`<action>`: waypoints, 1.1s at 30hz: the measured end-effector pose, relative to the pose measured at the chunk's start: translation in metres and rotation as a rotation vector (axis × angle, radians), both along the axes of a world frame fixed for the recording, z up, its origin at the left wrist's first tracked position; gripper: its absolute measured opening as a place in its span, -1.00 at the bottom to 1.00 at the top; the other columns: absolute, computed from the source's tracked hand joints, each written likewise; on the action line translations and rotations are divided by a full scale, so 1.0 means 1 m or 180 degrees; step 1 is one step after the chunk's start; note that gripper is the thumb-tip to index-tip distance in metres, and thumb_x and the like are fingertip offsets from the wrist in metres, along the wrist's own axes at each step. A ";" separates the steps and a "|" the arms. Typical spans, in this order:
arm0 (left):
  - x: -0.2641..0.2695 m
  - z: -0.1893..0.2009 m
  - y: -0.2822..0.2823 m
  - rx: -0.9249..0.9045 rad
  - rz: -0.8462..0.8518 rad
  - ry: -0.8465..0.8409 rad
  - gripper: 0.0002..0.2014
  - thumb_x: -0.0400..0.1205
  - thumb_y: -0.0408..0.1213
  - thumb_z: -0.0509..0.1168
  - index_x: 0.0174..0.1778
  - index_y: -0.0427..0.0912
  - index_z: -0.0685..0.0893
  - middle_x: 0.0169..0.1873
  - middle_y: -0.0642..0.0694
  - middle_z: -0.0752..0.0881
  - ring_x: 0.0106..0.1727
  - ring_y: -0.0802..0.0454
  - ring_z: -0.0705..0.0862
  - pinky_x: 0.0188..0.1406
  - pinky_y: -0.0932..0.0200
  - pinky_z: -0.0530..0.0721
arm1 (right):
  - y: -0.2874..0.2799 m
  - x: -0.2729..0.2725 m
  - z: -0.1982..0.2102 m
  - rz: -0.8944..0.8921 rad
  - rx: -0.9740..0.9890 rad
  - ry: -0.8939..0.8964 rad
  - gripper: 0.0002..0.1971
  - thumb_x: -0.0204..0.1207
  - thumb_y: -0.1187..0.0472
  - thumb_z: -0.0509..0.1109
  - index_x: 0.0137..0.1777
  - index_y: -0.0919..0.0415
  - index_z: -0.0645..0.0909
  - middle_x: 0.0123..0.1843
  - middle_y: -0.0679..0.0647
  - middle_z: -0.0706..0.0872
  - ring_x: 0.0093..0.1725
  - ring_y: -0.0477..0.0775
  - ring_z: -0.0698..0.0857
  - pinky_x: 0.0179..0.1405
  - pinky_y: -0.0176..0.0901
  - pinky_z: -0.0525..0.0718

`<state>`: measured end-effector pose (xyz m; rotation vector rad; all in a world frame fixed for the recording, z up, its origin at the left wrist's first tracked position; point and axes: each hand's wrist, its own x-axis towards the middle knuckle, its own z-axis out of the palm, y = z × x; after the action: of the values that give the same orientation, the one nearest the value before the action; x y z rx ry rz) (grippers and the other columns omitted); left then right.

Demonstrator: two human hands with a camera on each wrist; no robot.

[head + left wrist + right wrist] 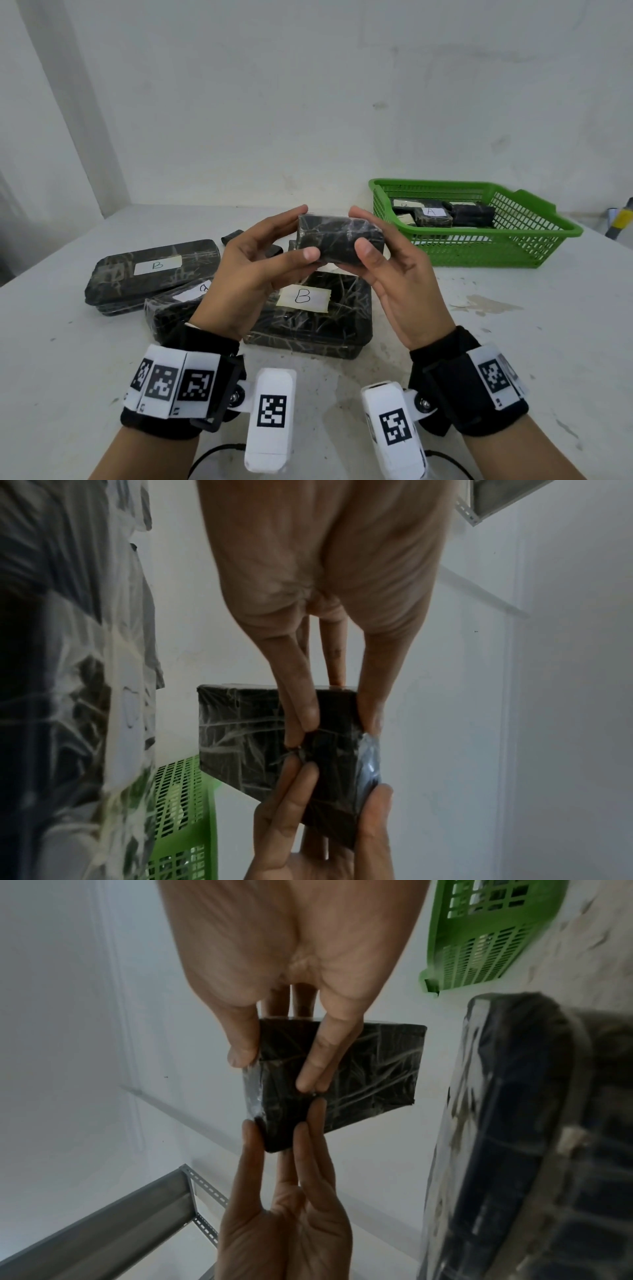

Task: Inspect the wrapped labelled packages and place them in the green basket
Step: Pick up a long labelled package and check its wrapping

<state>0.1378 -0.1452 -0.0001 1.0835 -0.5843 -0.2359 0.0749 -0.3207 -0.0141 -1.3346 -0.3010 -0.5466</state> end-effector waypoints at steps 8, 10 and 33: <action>0.000 -0.003 -0.002 0.0041 0.0014 -0.0009 -0.48 0.37 -0.42 0.48 0.30 -0.15 0.71 0.29 -0.20 0.73 0.21 -0.16 0.78 -0.04 0.16 0.79 | -0.003 0.002 -0.002 -0.0147 -0.0237 0.0043 -0.46 0.38 0.02 0.62 0.37 0.09 0.65 0.43 0.11 0.63 0.42 0.19 0.65 0.37 0.25 0.64; -0.002 0.001 -0.001 0.0056 -0.0054 0.0038 -0.57 0.48 -0.29 0.39 0.30 -0.15 0.69 0.23 -0.09 0.78 0.15 -0.17 0.81 -0.04 0.15 0.79 | -0.004 0.002 -0.003 -0.0333 -0.0471 -0.0038 -0.54 0.40 0.13 0.59 0.32 0.03 0.68 0.40 0.04 0.64 0.43 0.11 0.63 0.38 0.21 0.65; 0.004 -0.004 -0.003 0.0372 0.0009 -0.0021 -0.24 0.39 -0.46 0.54 0.53 -0.13 0.48 0.35 -0.06 0.71 0.23 -0.10 0.77 0.15 -0.02 0.79 | -0.009 0.003 -0.001 -0.0420 -0.0198 0.0693 -0.20 0.36 0.18 0.55 0.63 0.05 0.37 0.38 0.08 0.70 0.29 0.05 0.73 0.23 -0.04 0.74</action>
<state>0.1421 -0.1478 -0.0041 1.1984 -0.5804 -0.2666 0.0779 -0.3299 -0.0147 -1.4677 -0.0517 -0.4996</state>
